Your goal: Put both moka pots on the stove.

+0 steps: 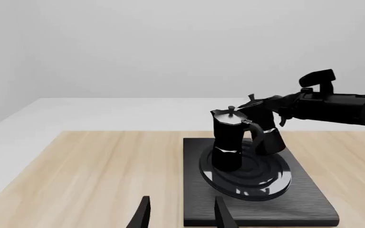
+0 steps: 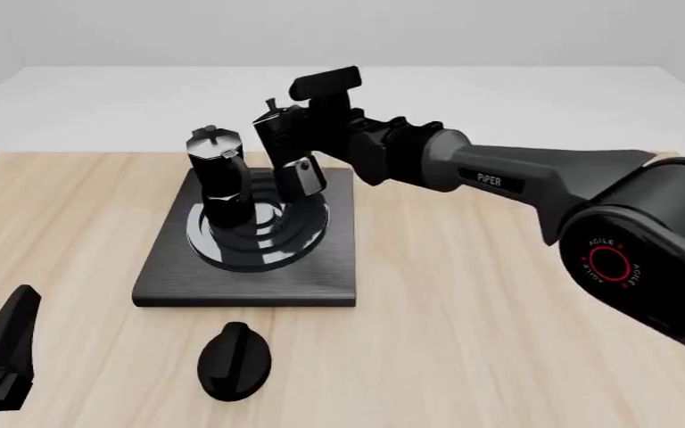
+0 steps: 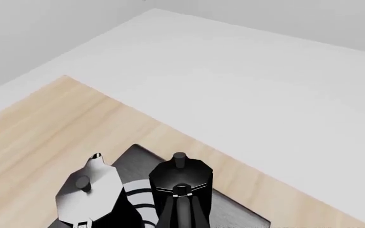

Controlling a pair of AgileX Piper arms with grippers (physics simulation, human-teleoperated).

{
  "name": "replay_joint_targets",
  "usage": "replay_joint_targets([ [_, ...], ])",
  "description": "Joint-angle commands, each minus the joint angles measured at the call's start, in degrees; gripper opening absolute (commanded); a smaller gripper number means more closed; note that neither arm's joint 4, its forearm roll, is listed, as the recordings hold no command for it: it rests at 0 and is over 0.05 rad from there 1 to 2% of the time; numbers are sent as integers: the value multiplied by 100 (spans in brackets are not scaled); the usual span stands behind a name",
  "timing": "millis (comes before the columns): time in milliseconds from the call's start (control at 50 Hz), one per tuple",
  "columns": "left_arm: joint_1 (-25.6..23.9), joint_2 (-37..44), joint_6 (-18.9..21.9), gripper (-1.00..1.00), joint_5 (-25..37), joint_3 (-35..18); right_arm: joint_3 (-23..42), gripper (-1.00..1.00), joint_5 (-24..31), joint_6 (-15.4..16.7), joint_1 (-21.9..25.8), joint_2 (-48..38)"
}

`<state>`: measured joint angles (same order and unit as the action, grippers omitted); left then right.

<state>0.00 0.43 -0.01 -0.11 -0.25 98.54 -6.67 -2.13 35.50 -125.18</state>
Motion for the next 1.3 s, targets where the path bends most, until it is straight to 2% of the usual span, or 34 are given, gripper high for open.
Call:
replay_joint_targets([
  [20,2,0,1,100,0,0,16,-100,-37,-77,-10,128],
  [640,0,0,0,100,0,0,-915,-100,-258,-181,67,613],
  [960,0,0,1,100,0,0,-1464,-100,-462,-126,137,878],
  [1300,0,0,0,100,0,0,-1753,-100,-469,-298,114,999],
])
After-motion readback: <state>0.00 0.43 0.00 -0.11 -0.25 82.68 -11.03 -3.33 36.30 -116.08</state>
